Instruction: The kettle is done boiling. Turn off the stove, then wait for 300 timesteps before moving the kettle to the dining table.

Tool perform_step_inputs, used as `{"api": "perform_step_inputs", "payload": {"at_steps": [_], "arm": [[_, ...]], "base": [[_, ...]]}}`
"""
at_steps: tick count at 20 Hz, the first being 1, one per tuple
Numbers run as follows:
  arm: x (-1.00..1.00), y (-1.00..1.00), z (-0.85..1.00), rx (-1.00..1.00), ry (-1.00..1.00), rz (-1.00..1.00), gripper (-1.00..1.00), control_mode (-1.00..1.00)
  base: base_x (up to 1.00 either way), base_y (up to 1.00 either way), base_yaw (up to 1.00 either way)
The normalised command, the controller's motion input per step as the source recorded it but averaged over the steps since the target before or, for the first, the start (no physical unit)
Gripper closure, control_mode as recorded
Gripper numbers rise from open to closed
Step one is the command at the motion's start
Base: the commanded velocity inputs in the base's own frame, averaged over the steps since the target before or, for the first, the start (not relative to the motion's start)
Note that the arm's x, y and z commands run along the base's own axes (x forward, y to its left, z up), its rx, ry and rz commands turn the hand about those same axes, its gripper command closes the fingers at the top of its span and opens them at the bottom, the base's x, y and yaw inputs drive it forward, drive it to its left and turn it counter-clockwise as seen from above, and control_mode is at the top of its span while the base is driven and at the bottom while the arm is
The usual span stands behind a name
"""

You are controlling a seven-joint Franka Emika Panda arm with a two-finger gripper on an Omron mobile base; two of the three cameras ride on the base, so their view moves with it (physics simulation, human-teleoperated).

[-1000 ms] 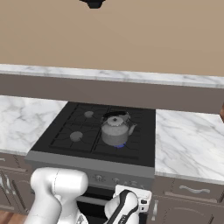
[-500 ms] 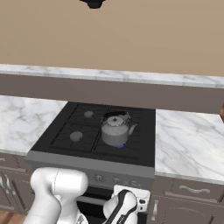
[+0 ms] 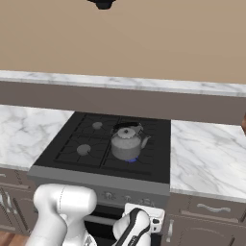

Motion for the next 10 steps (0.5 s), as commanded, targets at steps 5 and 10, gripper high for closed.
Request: {"api": "perform_step_inputs", "payload": {"at_steps": [5,10], "arm": [[0.0,0.0,0.0,0.01,0.0,0.0,1.0,-1.0],[0.0,-0.21,0.0,0.21,0.0,0.0,1.0,-1.0]], "base": [[0.0,0.0,0.0],[0.0,0.0,0.0]]}}
